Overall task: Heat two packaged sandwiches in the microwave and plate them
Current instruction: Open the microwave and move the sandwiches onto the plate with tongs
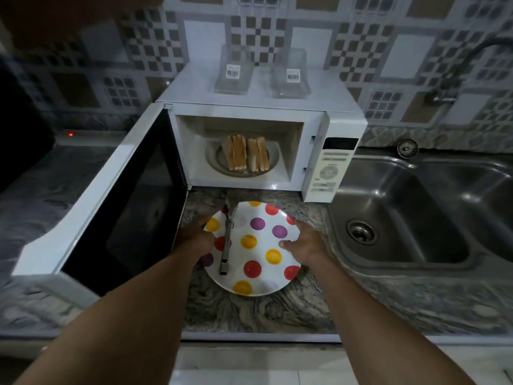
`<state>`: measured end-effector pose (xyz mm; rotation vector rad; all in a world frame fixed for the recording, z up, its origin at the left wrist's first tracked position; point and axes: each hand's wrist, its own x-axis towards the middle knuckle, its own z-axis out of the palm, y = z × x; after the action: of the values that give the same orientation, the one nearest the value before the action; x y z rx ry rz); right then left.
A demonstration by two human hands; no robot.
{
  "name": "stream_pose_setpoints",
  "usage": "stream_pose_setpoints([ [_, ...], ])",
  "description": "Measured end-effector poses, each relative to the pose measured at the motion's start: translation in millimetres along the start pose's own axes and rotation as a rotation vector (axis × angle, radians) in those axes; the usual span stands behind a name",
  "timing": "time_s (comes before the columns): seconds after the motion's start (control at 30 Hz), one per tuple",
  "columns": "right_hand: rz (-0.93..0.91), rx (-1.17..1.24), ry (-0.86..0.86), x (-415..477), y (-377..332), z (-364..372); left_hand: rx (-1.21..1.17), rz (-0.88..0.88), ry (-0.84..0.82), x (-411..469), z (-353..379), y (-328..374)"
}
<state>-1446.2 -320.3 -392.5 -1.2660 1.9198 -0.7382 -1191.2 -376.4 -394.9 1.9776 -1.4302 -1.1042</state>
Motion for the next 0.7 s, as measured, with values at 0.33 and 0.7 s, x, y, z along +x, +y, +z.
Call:
stream_pose_setpoints([
  [0.33, 0.002, -0.204, -0.004, 24.7, 0.5, 5.3, 0.142, 0.021, 0.067, 15.4, 15.8, 6.7],
  [0.7, 0.104, -0.382, -0.038, 37.7, 2.4, 7.7, 0.241, 0.058, 0.064, 15.1, 17.5, 7.8],
])
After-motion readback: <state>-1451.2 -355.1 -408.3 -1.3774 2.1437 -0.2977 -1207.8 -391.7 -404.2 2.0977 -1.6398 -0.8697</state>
